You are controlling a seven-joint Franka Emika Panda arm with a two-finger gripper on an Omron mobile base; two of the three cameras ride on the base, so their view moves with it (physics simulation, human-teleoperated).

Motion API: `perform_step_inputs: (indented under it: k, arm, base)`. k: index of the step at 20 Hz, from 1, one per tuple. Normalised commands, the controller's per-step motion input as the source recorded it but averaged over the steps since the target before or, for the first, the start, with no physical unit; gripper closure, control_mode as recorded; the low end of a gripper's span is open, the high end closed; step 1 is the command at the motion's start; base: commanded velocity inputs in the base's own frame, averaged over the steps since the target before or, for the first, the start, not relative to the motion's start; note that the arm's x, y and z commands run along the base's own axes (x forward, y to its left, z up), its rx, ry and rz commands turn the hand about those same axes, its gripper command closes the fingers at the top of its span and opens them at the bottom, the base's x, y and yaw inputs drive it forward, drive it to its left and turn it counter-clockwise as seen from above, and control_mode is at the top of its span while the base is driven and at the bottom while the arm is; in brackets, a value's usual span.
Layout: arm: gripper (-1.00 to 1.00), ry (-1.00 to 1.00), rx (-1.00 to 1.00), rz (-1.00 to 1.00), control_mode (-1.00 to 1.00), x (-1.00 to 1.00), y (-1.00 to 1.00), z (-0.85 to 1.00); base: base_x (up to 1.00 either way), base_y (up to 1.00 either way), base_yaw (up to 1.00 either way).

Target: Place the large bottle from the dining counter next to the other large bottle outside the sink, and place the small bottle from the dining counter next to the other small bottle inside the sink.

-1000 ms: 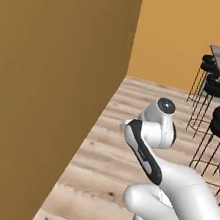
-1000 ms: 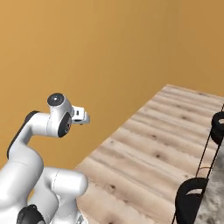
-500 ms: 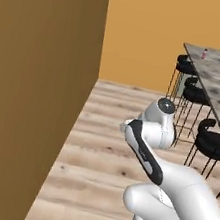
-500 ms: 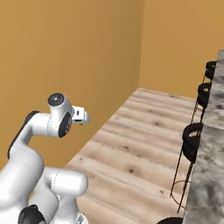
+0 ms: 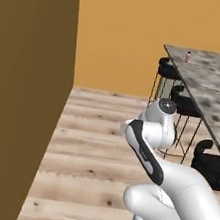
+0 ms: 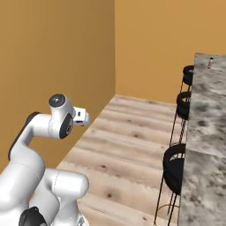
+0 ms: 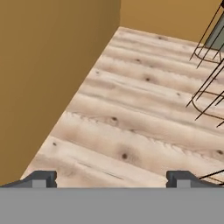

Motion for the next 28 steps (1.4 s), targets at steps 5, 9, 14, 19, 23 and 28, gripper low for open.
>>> perform_step_inputs:
  k: [5,9,14,19,23,28]
  arm:
    - [-1.0,0.0,0.0,0.0,1.0,0.0,0.0,0.0]
    - [-1.0,0.0,0.0,0.0,1.0,0.0,0.0,0.0]
    - [-1.0,0.0,0.0,0.0,1.0,0.0,0.0,0.0]
    - [-1.0,0.0,0.0,0.0,1.0,0.0,0.0,0.0]
    - [-1.0,0.0,0.0,0.0,1.0,0.0,0.0,0.0]
    - [-1.0,0.0,0.0,0.0,1.0,0.0,0.0,0.0]
  base:
    - [1.0,0.21,-0.23]
    - [1.0,0.29,-0.22]
    - [1.0,0.32,-0.22]
    - [1.0,0.4,-0.27]
    - [1.0,0.5,-0.33]
    - [1.0,0.5,-0.38]
